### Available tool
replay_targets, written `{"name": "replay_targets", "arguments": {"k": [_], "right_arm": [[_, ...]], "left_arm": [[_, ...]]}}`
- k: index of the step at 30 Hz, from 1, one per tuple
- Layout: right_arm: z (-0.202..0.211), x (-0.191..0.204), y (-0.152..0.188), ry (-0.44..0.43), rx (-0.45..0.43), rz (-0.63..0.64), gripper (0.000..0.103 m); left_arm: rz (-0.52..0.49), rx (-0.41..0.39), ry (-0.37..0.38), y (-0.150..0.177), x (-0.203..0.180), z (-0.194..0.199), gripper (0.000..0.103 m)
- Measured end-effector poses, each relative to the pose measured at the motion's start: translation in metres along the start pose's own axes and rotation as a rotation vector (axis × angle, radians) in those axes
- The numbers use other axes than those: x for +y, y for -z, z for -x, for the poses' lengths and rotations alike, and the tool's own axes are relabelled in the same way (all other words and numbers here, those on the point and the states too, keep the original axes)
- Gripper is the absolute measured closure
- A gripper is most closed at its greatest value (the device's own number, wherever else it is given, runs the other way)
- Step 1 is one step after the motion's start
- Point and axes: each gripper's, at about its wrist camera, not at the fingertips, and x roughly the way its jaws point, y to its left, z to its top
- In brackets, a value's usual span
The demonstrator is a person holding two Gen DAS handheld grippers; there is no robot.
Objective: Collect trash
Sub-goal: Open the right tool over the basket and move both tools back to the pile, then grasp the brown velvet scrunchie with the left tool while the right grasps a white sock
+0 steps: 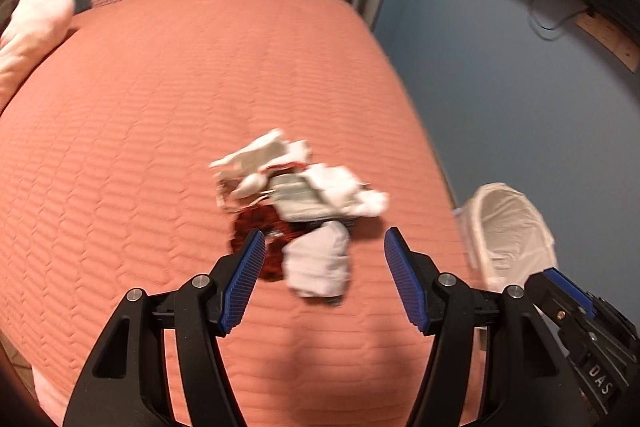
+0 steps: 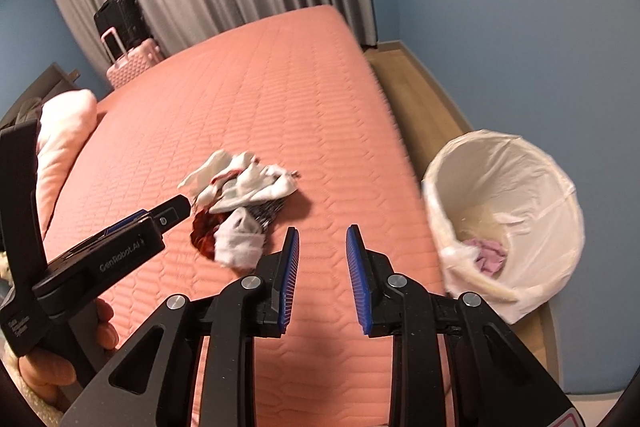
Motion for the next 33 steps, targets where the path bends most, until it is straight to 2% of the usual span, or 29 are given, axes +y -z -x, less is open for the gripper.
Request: {"name": "replay_targets", "arguments": {"k": [5, 7, 8, 20, 33], "right_arm": [[-0.02, 0.02, 0.009, -0.018, 0.04, 0.029, 0.072], [-0.028, 0.029, 0.01, -0.02, 0.055, 0.041, 0.071], [-0.035, 0.034, 0.012, -0.021, 0.066, 0.047, 0.07], [-0.096, 0.064, 0.014, -0.055, 0.157, 0.063, 0.06], [-0.153, 0.082, 0.014, -0.069, 0.247, 0.059, 0.06]], "left_arm": [[0.052, 0.026, -0.035, 0.005, 0.033, -0.009, 0.04], [0.07, 0.033, -0.055, 0.008, 0.043, -0.012, 0.029], [0.083, 0.036, -0.072, 0.01, 0.05, -0.015, 0.027], [0.167, 0.12, -0.094, 0.013, 0.092, -0.051, 0.026], [0.189, 0.205, -0.044, 0.008, 0.095, -0.101, 0.027]]}}
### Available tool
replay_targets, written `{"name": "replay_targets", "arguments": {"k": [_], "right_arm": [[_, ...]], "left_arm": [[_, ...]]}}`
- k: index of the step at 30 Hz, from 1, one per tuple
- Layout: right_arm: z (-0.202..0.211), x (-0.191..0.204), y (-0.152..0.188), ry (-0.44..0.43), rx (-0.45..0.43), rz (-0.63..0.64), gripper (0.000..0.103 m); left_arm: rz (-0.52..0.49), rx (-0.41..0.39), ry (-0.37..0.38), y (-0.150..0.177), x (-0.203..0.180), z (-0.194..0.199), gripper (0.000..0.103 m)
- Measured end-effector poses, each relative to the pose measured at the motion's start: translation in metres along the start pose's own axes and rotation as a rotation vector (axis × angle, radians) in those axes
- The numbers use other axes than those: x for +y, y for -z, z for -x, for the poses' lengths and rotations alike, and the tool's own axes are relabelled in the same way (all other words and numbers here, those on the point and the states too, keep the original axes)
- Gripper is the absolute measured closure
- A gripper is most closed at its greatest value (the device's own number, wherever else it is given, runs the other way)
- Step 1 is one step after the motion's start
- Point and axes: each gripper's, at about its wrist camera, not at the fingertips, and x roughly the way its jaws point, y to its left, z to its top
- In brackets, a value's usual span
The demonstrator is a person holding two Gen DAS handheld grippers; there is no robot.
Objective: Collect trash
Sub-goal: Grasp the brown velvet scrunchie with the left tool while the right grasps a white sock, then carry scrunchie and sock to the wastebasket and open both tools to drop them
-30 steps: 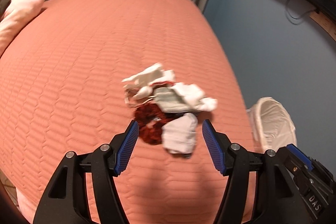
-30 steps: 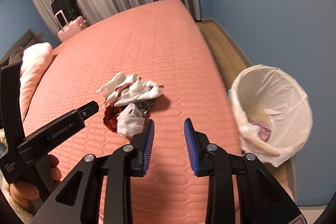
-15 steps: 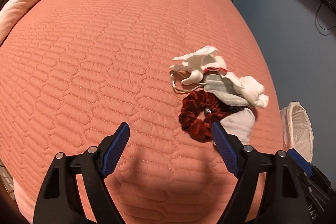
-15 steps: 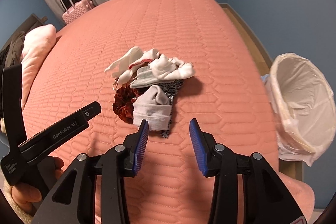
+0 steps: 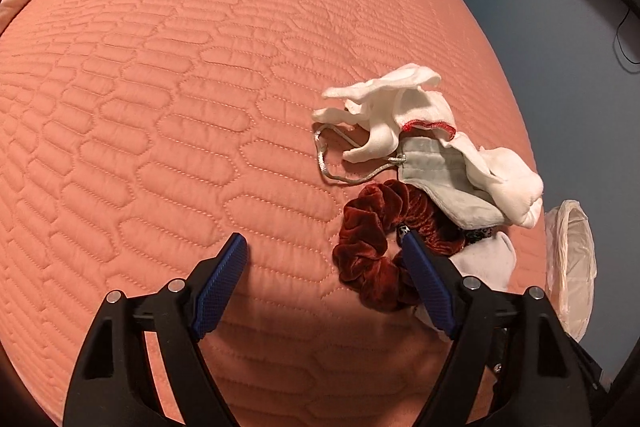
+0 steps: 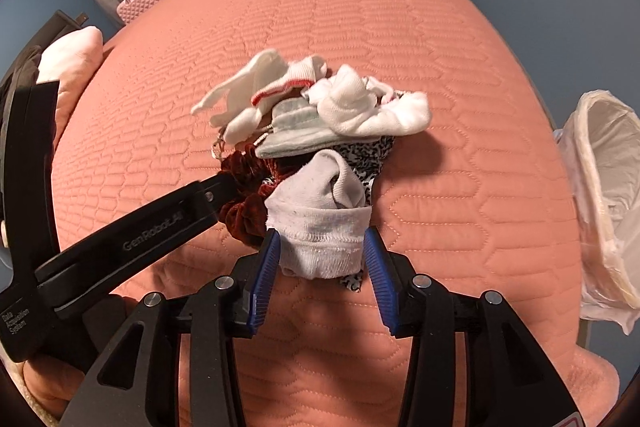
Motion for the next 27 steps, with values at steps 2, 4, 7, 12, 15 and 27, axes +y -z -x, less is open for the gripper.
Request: {"name": "replay_targets", "arguments": {"k": [2, 4, 7, 12, 15, 27], "right_arm": [[-0.006, -0.001, 0.0, -0.004, 0.01, -0.007, 0.06], [-0.011, -0.003, -0.002, -0.009, 0.016, -0.02, 0.06], [-0.015, -0.006, -0.002, -0.018, 0.029, -0.027, 0.063], [-0.015, -0.007, -0.001, -0.032, 0.034, -0.024, 0.076], [-0.01, -0.007, 0.0, -0.032, 0.032, -0.018, 0.081], [0.042, -0.034, 0.005, -0.034, -0.06, -0.078, 0.083]], "left_arm": [[-0.001, 0.012, 0.014, 0.0, -0.001, -0.006, 0.03], [-0.006, 0.018, 0.023, -0.001, -0.003, -0.009, 0.036], [-0.029, 0.024, 0.037, 0.001, -0.004, -0.011, 0.05], [-0.025, 0.058, 0.094, 0.005, -0.013, -0.017, 0.081], [-0.046, 0.053, 0.086, 0.01, -0.021, -0.013, 0.086], [-0.099, -0.03, 0.123, 0.022, -0.051, 0.04, 0.088]]}}
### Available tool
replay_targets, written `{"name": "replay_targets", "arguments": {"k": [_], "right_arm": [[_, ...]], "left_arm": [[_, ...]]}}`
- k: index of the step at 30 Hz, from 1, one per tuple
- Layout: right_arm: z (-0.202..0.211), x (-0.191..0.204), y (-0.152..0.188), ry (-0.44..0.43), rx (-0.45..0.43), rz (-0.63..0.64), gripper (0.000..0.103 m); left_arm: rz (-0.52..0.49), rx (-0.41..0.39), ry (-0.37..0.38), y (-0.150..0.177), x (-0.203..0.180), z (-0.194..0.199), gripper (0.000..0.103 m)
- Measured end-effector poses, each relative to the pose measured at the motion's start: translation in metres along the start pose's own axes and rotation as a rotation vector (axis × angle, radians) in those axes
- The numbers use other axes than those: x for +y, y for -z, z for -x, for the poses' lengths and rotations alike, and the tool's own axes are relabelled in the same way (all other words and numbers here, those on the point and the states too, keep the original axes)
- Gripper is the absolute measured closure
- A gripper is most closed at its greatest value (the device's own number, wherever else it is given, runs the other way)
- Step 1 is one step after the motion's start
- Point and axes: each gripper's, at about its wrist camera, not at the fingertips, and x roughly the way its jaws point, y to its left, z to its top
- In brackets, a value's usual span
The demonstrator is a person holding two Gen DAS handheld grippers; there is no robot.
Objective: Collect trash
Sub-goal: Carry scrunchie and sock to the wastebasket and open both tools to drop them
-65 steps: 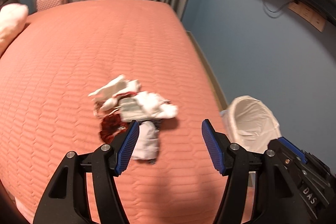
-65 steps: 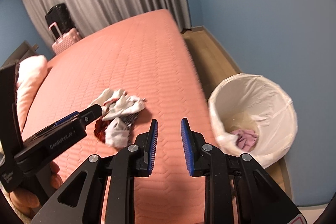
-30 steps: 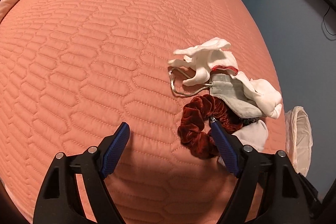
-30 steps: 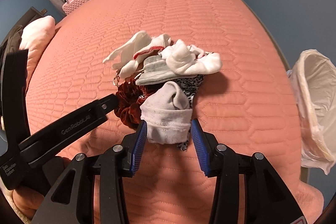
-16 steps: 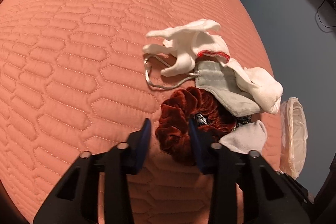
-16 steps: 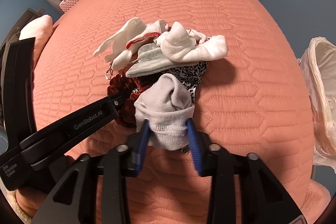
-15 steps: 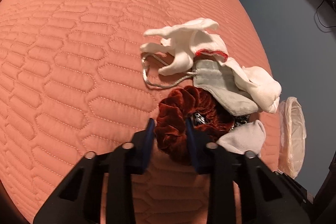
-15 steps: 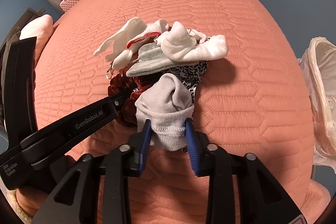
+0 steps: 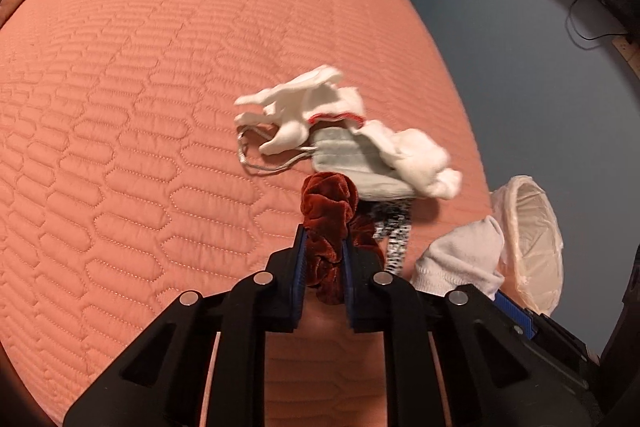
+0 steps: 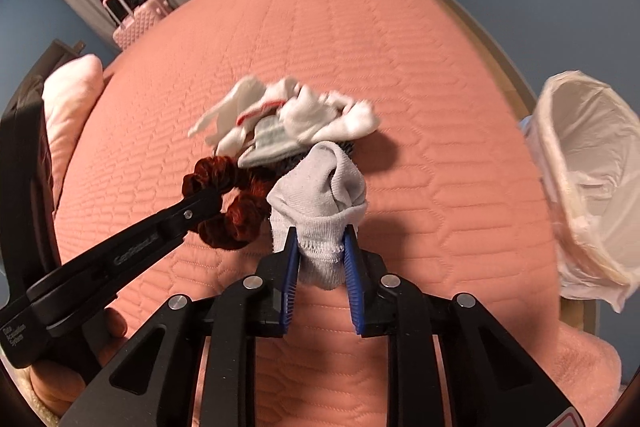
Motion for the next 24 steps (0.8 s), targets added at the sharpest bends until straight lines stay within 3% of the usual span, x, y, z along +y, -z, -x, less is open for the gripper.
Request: {"name": "replay_targets", "arguments": {"k": [14, 24], "right_arm": [[0.105, -0.036, -0.014, 0.013, -0.215, -0.039, 0.083], [0.172, -0.08, -0.018, 0.065, -0.344, -0.078, 0.083]], "left_arm": [[-0.188, -0.15, 0.076, -0.01, -0.085, 0.068, 0.088], [-0.31, -0.199, 0.137, -0.002, -0.155, 0.091, 0.088]]}}
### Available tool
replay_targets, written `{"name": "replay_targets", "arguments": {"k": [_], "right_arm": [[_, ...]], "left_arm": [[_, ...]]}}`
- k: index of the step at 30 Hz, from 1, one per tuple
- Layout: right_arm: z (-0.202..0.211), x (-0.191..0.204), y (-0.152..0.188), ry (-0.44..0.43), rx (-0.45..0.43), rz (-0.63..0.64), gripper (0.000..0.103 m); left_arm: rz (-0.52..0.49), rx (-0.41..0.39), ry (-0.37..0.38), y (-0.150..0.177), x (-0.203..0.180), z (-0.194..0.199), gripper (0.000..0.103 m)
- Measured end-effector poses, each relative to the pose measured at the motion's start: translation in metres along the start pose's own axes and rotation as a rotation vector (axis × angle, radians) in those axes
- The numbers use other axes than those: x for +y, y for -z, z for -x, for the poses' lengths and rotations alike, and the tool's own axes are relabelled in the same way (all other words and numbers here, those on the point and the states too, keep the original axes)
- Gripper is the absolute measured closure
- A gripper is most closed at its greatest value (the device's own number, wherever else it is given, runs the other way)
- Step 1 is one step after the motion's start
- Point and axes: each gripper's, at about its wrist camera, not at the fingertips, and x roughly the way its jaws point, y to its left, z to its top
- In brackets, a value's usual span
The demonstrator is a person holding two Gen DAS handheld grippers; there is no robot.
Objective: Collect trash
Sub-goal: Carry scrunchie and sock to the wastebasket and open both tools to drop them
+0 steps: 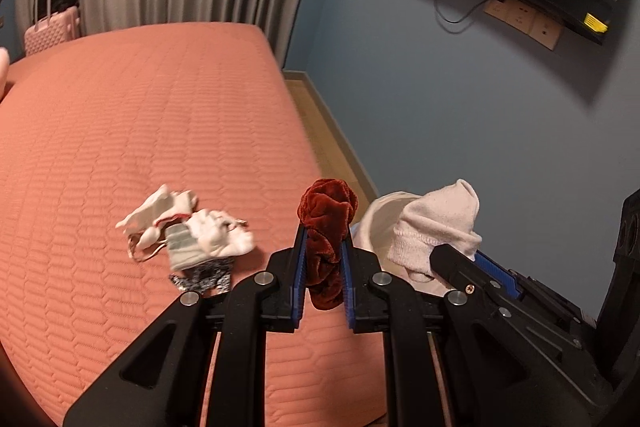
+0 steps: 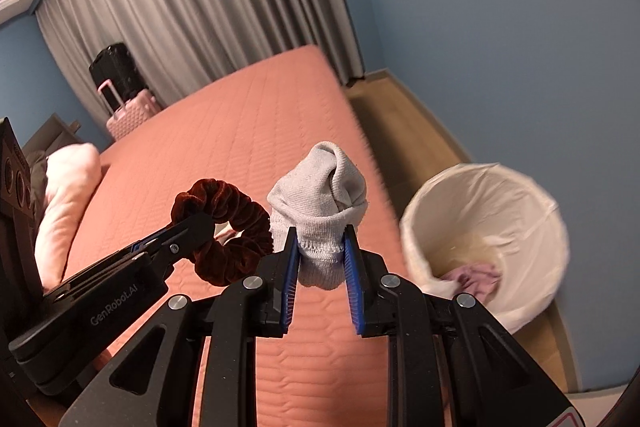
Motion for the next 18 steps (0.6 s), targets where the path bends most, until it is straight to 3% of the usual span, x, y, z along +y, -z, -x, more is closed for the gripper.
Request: {"name": "replay_targets", "arguments": {"k": [7, 18], "right_arm": [[0.029, -0.043, -0.016, 0.052, -0.066, -0.054, 0.083], [0.045, -0.093, -0.022, 0.115, -0.098, -0.127, 0.083]], "left_arm": [[-0.084, -0.01, 0.047, -0.008, -0.045, -0.004, 0.088], [-0.193, 0.001, 0.117, -0.017, -0.106, -0.022, 0.088]]}}
